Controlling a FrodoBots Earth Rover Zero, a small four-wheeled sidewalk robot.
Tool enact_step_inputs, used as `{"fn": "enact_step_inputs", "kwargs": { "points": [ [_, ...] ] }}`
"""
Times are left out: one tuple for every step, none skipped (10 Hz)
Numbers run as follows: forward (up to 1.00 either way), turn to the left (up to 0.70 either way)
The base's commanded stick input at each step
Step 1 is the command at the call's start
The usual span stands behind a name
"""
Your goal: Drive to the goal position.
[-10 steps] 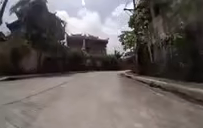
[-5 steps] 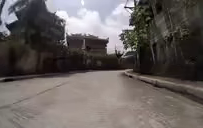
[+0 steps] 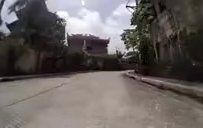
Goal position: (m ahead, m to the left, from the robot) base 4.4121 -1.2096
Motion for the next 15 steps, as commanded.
{"fn": "enact_step_inputs", "kwargs": {
  "points": [
    [0.50, 0.01],
    [0.50, 0.01],
    [0.50, 0.01],
    [0.50, 0.01],
    [0.50, 0.01],
    [0.50, 0.01],
    [0.50, 0.01],
    [0.50, 0.01],
    [0.50, 0.01],
    [0.50, 0.01],
    [0.50, 0.01],
    [0.50, 0.01],
    [0.50, 0.01],
    [0.50, 0.01],
    [0.50, 0.01]
  ]
}}
